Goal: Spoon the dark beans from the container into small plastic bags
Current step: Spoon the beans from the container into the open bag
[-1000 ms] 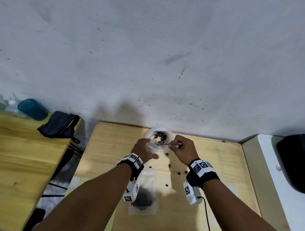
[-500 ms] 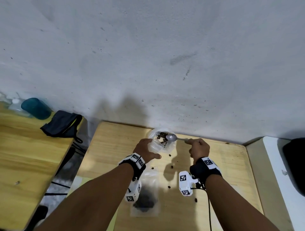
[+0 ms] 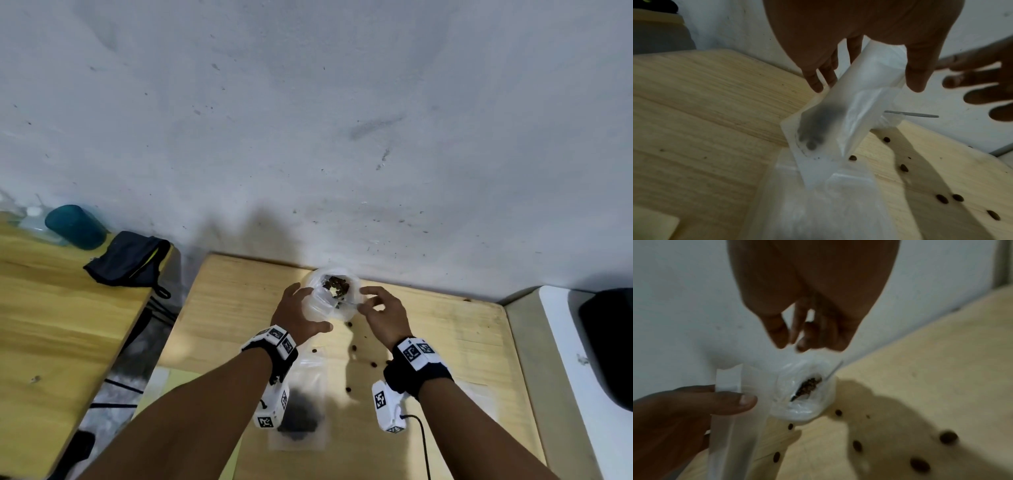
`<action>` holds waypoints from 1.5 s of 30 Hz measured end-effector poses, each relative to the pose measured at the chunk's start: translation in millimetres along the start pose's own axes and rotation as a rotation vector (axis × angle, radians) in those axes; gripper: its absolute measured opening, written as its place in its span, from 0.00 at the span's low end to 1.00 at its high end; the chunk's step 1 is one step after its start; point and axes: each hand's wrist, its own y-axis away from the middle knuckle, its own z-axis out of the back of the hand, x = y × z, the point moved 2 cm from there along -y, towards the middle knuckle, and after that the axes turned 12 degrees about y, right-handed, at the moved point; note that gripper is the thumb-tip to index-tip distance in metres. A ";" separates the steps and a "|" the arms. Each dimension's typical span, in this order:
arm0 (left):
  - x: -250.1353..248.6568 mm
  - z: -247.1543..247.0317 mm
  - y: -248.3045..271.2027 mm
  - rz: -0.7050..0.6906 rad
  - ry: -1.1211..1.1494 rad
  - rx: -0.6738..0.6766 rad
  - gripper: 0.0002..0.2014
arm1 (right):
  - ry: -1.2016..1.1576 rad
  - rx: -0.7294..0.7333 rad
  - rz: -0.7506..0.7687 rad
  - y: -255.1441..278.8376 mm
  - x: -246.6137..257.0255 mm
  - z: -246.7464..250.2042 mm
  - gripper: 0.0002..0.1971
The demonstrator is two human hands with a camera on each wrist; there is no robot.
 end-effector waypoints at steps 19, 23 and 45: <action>-70.7 24.5 33.5 -0.171 0.323 -0.079 0.24 | 0.114 0.022 0.271 20.0 55.0 52.3 0.07; -85.7 27.7 37.7 -0.112 0.559 -0.118 0.07 | -0.058 -0.090 0.225 24.4 59.1 61.9 0.10; -117.2 24.7 50.8 -0.087 0.728 -0.060 0.08 | -0.347 0.070 0.000 47.3 81.6 63.5 0.07</action>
